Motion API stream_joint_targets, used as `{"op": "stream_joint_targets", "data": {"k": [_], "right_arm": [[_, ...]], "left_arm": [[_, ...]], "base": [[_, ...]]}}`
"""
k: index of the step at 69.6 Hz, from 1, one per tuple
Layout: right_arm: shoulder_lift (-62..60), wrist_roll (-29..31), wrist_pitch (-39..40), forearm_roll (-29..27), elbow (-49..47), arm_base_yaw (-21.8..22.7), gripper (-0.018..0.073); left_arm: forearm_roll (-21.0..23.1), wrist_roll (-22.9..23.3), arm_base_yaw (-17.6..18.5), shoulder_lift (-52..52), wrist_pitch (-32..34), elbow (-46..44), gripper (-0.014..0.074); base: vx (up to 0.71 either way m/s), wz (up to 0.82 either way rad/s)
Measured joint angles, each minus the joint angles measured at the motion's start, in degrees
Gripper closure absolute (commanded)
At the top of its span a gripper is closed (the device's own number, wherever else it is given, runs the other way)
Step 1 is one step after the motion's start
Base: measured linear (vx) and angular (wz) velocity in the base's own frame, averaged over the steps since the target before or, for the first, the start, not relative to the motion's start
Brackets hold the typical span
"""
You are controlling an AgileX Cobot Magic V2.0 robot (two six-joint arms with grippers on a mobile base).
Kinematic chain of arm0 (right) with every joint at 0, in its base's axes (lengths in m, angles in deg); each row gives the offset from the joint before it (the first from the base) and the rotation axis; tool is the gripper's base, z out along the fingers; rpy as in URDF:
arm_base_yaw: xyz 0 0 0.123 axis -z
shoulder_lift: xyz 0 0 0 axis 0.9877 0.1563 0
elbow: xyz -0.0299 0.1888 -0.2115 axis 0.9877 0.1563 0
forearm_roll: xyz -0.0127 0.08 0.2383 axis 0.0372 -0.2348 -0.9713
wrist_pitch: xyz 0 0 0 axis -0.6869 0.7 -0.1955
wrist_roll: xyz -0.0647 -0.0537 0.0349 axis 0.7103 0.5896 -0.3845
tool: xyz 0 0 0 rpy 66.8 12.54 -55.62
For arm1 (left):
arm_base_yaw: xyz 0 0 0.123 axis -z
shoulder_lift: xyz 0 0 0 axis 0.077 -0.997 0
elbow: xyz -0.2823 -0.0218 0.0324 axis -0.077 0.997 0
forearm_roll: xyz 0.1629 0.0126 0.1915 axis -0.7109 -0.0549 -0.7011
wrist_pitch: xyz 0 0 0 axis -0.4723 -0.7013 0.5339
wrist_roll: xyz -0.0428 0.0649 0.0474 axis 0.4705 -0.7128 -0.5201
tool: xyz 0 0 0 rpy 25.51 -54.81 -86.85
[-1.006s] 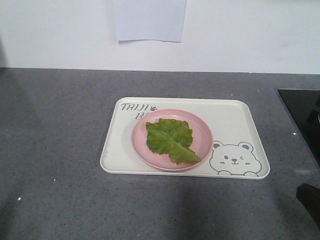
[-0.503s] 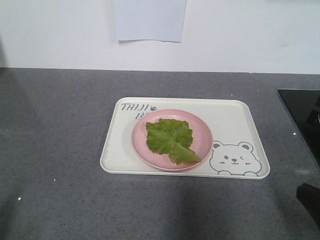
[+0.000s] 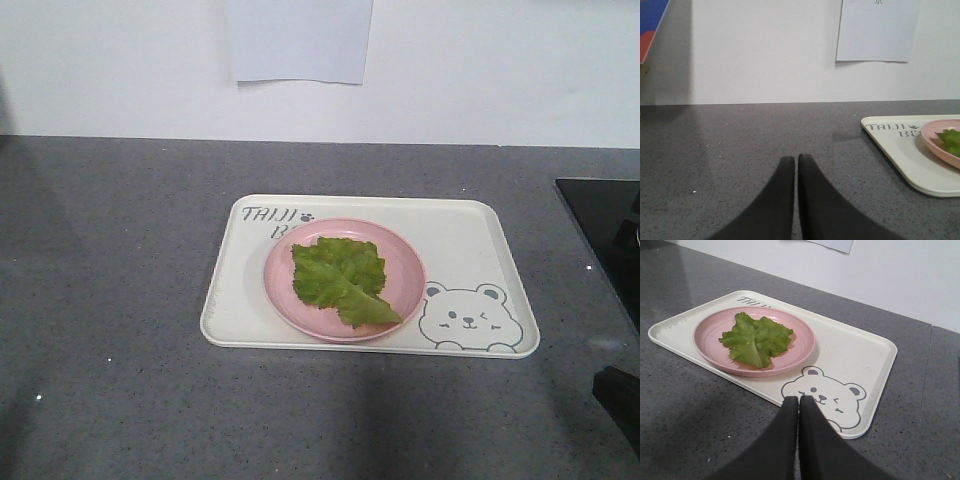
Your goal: Transfer vegetables to tray and serve
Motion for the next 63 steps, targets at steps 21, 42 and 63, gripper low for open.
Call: {"op": "stream_joint_targets", "data": {"k": [21,42,63], "right_arm": [[-0.2,-1.0,0.0,1.5,0.0,0.0,0.0565],[-7.1,-40.9,9.3,26.9,7.5,-1.7,0.0565],[-16.9,-74.3,23.1,53.7,16.3,-1.7,0.0565]], "left_arm": [[0.0,0.0,0.0,0.0,0.0,0.0,0.0602],[0.0,0.0,0.0,0.0,0.0,0.0,0.0602],[0.0,0.0,0.0,0.0,0.0,0.0,0.0602]], "base": [[0.0,0.0],[0.0,0.0],[0.0,0.0]]}}
